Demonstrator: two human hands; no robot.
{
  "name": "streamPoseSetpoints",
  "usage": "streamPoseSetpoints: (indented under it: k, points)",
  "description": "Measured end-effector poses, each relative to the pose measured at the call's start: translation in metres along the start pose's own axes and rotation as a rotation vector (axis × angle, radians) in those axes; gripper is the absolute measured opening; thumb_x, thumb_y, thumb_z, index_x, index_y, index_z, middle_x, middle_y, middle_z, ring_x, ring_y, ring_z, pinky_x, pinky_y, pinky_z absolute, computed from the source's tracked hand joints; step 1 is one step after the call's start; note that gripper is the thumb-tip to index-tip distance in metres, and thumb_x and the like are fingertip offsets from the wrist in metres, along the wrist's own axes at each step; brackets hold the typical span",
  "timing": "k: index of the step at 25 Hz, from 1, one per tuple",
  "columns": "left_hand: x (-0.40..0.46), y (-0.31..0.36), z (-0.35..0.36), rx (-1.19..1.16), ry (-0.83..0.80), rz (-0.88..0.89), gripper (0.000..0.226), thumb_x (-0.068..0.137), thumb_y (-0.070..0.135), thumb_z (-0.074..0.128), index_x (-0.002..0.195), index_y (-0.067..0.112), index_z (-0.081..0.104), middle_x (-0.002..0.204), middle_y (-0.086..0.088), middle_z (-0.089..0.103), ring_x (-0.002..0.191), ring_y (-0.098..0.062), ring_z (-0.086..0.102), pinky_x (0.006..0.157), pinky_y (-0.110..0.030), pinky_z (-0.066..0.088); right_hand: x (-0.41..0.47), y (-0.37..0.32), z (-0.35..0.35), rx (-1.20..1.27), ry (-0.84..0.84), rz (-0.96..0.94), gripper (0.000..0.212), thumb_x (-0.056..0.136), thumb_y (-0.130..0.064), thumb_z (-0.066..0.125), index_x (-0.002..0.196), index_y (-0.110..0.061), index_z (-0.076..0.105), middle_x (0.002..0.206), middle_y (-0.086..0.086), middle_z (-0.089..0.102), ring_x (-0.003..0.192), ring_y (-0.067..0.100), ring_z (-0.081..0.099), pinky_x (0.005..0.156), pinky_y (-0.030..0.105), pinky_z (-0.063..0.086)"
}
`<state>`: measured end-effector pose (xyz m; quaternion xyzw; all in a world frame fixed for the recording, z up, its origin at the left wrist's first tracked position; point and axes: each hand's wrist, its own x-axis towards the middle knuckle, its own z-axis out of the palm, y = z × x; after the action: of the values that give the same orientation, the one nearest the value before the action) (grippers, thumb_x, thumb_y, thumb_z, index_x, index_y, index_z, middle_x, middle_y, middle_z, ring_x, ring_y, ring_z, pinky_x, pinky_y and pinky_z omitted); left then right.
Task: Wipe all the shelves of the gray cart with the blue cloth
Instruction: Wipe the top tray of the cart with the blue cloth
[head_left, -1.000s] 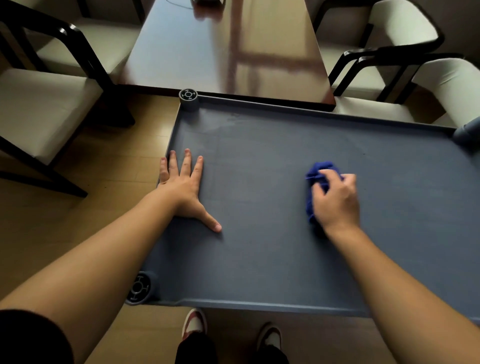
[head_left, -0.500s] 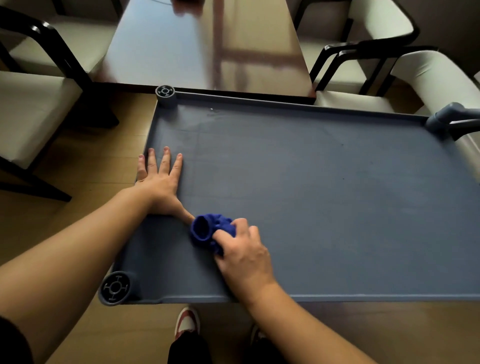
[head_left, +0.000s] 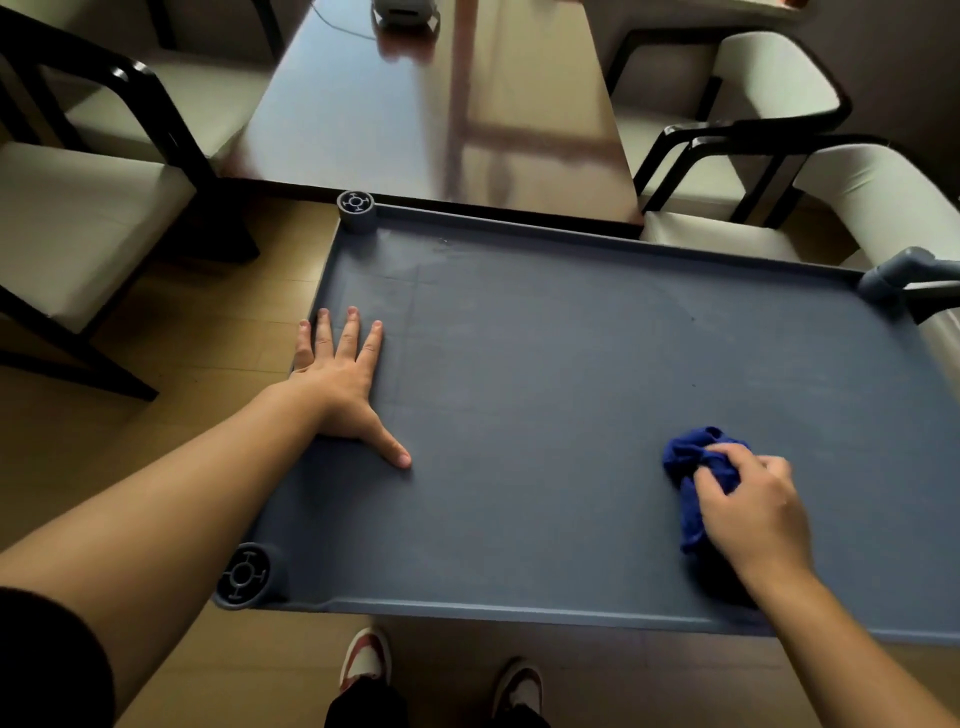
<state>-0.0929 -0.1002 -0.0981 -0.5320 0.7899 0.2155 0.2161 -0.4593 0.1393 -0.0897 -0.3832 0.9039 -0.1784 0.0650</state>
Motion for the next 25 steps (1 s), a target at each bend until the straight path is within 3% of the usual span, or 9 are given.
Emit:
streamPoseSetpoints:
  k: [6, 8, 11, 14, 18, 21, 25]
  points:
    - [0.002, -0.002, 0.003, -0.028, 0.027, 0.012, 0.195, 0.002, 0.110, 0.053, 0.155, 0.025, -0.034, 0.165, -0.013, -0.040, 0.141, -0.041, -0.049, 0.109, -0.057, -0.038, 0.009, -0.180, 0.070, 0.246, -0.043, -0.468, 0.027, 0.086, -0.024, 0.067, 0.113, -0.026, 0.070, 0.113, 0.015, 0.053, 0.094, 0.039, 0.058, 0.085, 0.039, 0.050]
    - [0.002, -0.003, 0.005, -0.019, 0.036, 0.012, 0.195, 0.003, 0.110, 0.052, 0.155, 0.025, -0.034, 0.165, -0.013, -0.040, 0.141, -0.042, -0.049, 0.110, -0.057, -0.037, 0.004, -0.218, 0.095, 0.138, -0.102, -0.603, 0.025, 0.089, -0.028, 0.063, 0.114, -0.027, 0.068, 0.116, 0.012, 0.051, 0.096, 0.036, 0.052, 0.082, 0.040, 0.051]
    - [0.005, -0.004, 0.007, -0.012, 0.051, 0.017, 0.194, 0.003, 0.111, 0.051, 0.155, 0.026, -0.035, 0.164, -0.013, -0.041, 0.140, -0.041, -0.051, 0.109, -0.057, -0.039, 0.014, -0.218, 0.112, -0.061, -0.159, -0.663, 0.025, 0.091, -0.031, 0.058, 0.114, -0.027, 0.066, 0.119, 0.010, 0.049, 0.099, 0.034, 0.048, 0.073, 0.042, 0.055]
    - [0.004, -0.002, 0.005, -0.026, 0.034, 0.008, 0.193, 0.004, 0.111, 0.053, 0.153, 0.028, -0.038, 0.162, -0.011, -0.044, 0.138, -0.040, -0.053, 0.103, -0.054, -0.043, 0.055, -0.173, 0.098, -0.079, -0.105, -0.547, 0.025, 0.088, -0.026, 0.062, 0.112, -0.025, 0.070, 0.119, 0.015, 0.051, 0.097, 0.039, 0.051, 0.079, 0.043, 0.053]
    - [0.002, 0.000, 0.004, -0.012, 0.027, 0.000, 0.192, 0.006, 0.111, 0.054, 0.154, 0.029, -0.037, 0.163, -0.010, -0.044, 0.138, -0.039, -0.054, 0.105, -0.055, -0.042, 0.112, -0.049, 0.054, -0.136, 0.043, -0.214, 0.029, 0.083, -0.016, 0.068, 0.112, -0.016, 0.072, 0.112, 0.026, 0.050, 0.092, 0.049, 0.057, 0.083, 0.049, 0.052]
    - [0.001, 0.002, 0.005, -0.012, 0.024, 0.005, 0.191, 0.007, 0.110, 0.055, 0.154, 0.030, -0.037, 0.162, -0.010, -0.045, 0.137, -0.038, -0.054, 0.106, -0.055, -0.042, 0.123, 0.035, 0.015, -0.206, 0.076, 0.064, 0.029, 0.085, -0.020, 0.063, 0.113, -0.018, 0.068, 0.111, 0.028, 0.047, 0.092, 0.051, 0.058, 0.087, 0.056, 0.053]
    - [0.003, 0.001, 0.003, -0.015, 0.027, 0.006, 0.192, 0.005, 0.111, 0.054, 0.153, 0.029, -0.038, 0.162, -0.010, -0.045, 0.137, -0.039, -0.054, 0.104, -0.055, -0.043, 0.109, 0.051, -0.010, -0.175, 0.106, 0.253, 0.030, 0.088, -0.025, 0.055, 0.117, -0.023, 0.064, 0.117, 0.028, 0.048, 0.093, 0.051, 0.059, 0.090, 0.057, 0.052]
